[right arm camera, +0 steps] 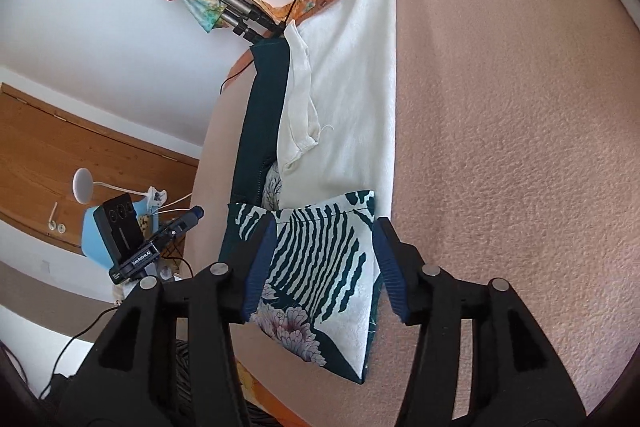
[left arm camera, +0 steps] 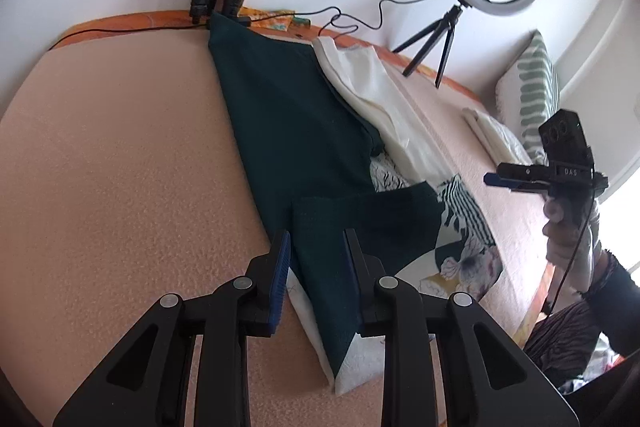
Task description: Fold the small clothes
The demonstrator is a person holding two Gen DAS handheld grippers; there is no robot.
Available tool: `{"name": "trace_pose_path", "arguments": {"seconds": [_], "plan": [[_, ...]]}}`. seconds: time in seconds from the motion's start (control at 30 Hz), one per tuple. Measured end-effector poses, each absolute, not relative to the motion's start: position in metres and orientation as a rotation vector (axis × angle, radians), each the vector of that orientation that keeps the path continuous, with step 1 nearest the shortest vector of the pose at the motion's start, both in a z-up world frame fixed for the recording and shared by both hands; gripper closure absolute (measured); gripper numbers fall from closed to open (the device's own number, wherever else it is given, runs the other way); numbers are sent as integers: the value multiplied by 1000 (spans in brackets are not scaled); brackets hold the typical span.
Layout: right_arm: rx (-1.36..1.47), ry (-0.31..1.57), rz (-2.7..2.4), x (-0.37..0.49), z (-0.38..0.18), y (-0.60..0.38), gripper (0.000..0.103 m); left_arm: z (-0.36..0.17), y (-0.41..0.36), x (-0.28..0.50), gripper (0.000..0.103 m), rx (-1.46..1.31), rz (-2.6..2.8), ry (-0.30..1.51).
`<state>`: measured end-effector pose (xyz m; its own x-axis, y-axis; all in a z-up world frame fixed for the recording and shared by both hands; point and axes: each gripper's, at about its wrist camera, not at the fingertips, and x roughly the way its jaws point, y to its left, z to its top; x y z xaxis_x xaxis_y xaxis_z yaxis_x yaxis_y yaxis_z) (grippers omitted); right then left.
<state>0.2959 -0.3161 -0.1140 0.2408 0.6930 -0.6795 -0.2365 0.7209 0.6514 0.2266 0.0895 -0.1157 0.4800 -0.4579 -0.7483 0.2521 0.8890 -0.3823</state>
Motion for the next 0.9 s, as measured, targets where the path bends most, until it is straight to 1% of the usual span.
{"name": "trace_pose_path", "arguments": {"seconds": [0.23, 0.43, 0.5, 0.63, 0.7, 0.8, 0.9], "plan": [[261, 1132, 642, 289, -119, -298, 51, -130, 70, 238, 79, -151, -435, 1015], [153, 1121, 638, 291, -122, -282, 52, -139, 62, 240, 79, -123, -435, 1037], [138, 1125, 639, 292, -124, -278, 55, -139, 61, 240, 79, -114, -431, 1035], [116, 1133, 640, 292, -128, -272, 57, -139, 60, 239, 79, -108, -424, 1028], [92, 1133, 631, 292, -130, -269, 62, -140, 59, 238, 79, -98, -420, 1021], [58, 1123, 620, 290, -130, -266, 66, -139, 59, 237, 79, -97, -409, 1014], [43, 1116, 618, 287, -129, -264, 66, -138, 60, 237, 79, -77, -371, 1009]]}}
